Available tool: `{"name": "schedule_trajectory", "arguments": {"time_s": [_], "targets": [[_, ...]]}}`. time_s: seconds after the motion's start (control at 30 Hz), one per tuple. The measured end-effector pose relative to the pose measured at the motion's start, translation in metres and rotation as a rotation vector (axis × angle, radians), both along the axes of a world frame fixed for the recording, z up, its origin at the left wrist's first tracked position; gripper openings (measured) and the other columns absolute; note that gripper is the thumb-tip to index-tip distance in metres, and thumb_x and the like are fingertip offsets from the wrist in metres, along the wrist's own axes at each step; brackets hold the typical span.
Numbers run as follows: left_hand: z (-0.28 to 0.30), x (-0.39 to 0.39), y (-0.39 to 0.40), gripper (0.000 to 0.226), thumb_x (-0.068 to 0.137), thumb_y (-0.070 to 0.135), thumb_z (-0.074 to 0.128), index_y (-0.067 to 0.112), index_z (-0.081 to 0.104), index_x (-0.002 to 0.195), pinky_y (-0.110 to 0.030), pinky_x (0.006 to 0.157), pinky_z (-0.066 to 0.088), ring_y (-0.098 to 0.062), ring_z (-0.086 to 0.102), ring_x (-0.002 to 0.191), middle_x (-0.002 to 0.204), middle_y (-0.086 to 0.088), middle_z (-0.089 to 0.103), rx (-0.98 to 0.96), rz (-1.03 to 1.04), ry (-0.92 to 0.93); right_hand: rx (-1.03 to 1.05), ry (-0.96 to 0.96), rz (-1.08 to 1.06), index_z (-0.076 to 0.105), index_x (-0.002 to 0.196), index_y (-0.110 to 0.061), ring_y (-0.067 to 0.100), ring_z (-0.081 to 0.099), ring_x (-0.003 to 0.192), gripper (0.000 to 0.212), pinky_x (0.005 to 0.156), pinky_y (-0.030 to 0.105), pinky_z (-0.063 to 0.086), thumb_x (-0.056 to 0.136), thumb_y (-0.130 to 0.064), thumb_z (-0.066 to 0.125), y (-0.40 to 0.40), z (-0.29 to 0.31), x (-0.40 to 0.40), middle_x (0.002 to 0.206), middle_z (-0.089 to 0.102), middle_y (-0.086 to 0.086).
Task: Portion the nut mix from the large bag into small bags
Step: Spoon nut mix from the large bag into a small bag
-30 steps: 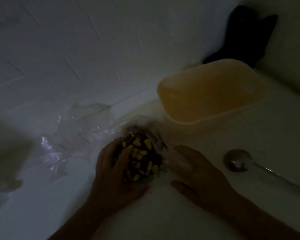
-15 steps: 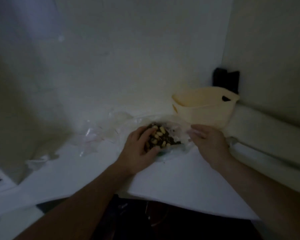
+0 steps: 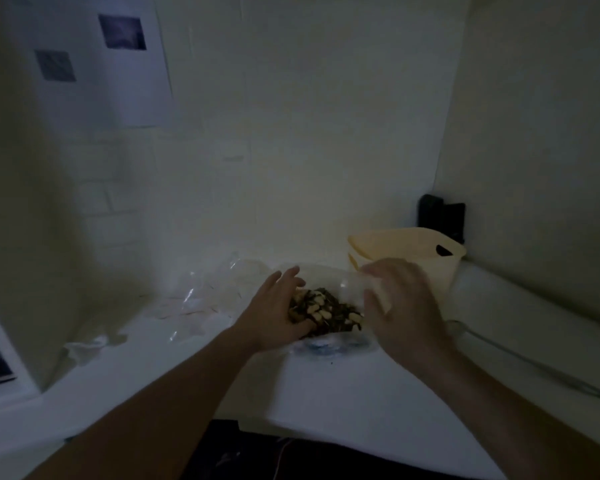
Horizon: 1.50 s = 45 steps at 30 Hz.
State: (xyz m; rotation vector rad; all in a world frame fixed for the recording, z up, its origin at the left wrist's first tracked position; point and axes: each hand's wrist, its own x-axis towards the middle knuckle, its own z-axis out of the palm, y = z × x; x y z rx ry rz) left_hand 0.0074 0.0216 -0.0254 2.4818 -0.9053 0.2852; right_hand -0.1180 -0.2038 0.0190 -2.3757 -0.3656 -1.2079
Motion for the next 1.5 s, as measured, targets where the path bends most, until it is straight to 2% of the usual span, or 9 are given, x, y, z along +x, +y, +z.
{"name": "schedule_trajectory", "arguments": {"time_s": [0.1, 0.2, 0.4, 0.57, 0.73, 0.93, 1.07, 1.27, 1.5], "targets": [[0.001, 0.017, -0.003, 0.084, 0.088, 0.055, 0.073, 0.017, 0.040, 0.154, -0.033, 0.130, 0.001, -0.018, 0.015, 0.157, 0.167, -0.002, 0.031, 0.028, -0.087, -0.050, -0.602, 0.054, 0.244, 0.073, 0.100, -0.019, 0.022, 0.060, 0.099, 0.024, 0.090, 0.040, 0.052, 0.088, -0.013, 0.054, 0.020, 0.001, 0.020, 0.103, 0.069, -0.001], [-0.007, 0.025, 0.000, 0.085, 0.084, 0.070, 0.064, 0.023, 0.040, 0.151, -0.051, 0.126, 0.024, -0.032, 0.038, 0.149, 0.153, 0.001, 0.049, 0.137, -0.101, -0.131, -0.663, 0.357, 0.131, 0.063, 0.119, -0.033, 0.015, 0.052, 0.113, 0.033, 0.095, 0.040, 0.047, 0.090, -0.024, 0.052, 0.006, 0.002, 0.066, 0.119, 0.062, -0.013], [-0.019, 0.019, 0.013, 0.085, 0.076, 0.083, 0.056, 0.032, 0.052, 0.144, -0.046, 0.101, 0.039, -0.027, 0.050, 0.126, 0.142, 0.007, 0.059, 0.203, 0.070, -0.348, -0.403, 0.685, 0.164, 0.065, 0.133, -0.022, 0.014, 0.057, 0.125, 0.031, 0.103, 0.032, 0.047, 0.107, -0.028, 0.049, -0.043, -0.023, 0.115, 0.141, 0.057, -0.011], [-0.036, 0.050, 0.008, 0.103, 0.070, 0.093, 0.058, 0.036, 0.037, 0.154, -0.048, 0.117, 0.035, -0.018, 0.038, 0.141, 0.154, 0.013, 0.044, 0.035, -0.057, 0.048, -0.156, 0.700, 0.101, 0.072, 0.116, -0.002, 0.031, 0.065, 0.112, 0.022, 0.102, 0.052, 0.050, 0.095, -0.001, 0.064, -0.056, -0.049, 0.140, 0.120, 0.071, 0.014], [-0.024, 0.072, -0.002, 0.081, 0.078, 0.068, 0.072, 0.033, 0.046, 0.146, -0.036, 0.105, 0.055, -0.009, 0.059, 0.128, 0.138, 0.018, 0.056, -0.278, -0.187, 0.485, 0.027, 0.694, -0.013, 0.073, 0.124, -0.015, 0.025, 0.067, 0.114, 0.032, 0.095, 0.029, 0.049, 0.095, -0.006, 0.063, -0.064, -0.058, 0.155, 0.124, 0.073, 0.008], [0.001, 0.051, -0.017, 0.066, 0.085, 0.072, 0.052, 0.031, 0.059, 0.137, -0.038, 0.102, 0.047, -0.016, 0.059, 0.114, 0.125, 0.011, 0.067, -0.016, 0.025, -0.127, -0.368, 0.575, 0.275, 0.040, 0.156, -0.031, 0.006, 0.027, 0.151, 0.059, 0.118, 0.030, 0.023, 0.101, -0.047, 0.056, -0.032, -0.023, 0.127, 0.160, 0.038, -0.017], [-0.026, 0.043, -0.024, 0.106, 0.074, 0.098, 0.040, 0.034, 0.033, 0.158, -0.045, 0.120, 0.031, -0.021, 0.039, 0.143, 0.157, 0.008, 0.042, 0.206, 0.014, -0.042, -0.473, 0.860, 0.256, -0.001, 0.162, -0.043, 0.007, 0.010, 0.156, 0.111, 0.125, 0.047, 0.021, 0.077, -0.090, 0.053, -0.032, -0.054, 0.131, 0.169, 0.007, -0.023], [-0.040, 0.049, -0.019, 0.089, 0.078, 0.054, 0.085, 0.030, 0.040, 0.151, -0.018, 0.112, 0.039, 0.007, 0.047, 0.134, 0.144, 0.022, 0.049, -0.237, -0.251, 0.149, -0.195, 0.808, 0.263, 0.010, 0.163, -0.040, 0.003, 0.022, 0.151, 0.119, 0.123, 0.039, 0.030, 0.069, -0.092, 0.061, -0.052, -0.084, 0.127, 0.167, 0.020, -0.018], [-0.006, 0.042, 0.012, 0.036, 0.100, 0.044, 0.054, 0.030, 0.067, 0.130, -0.024, 0.095, 0.051, -0.002, 0.061, 0.113, 0.127, 0.012, 0.065, -0.397, 0.048, -0.015, 0.056, 0.686, 0.243, 0.039, 0.154, -0.043, -0.016, 0.021, 0.143, 0.080, 0.111, 0.002, 0.017, 0.081, -0.068, 0.061, -0.051, -0.055, 0.109, 0.160, 0.022, -0.035]]}}
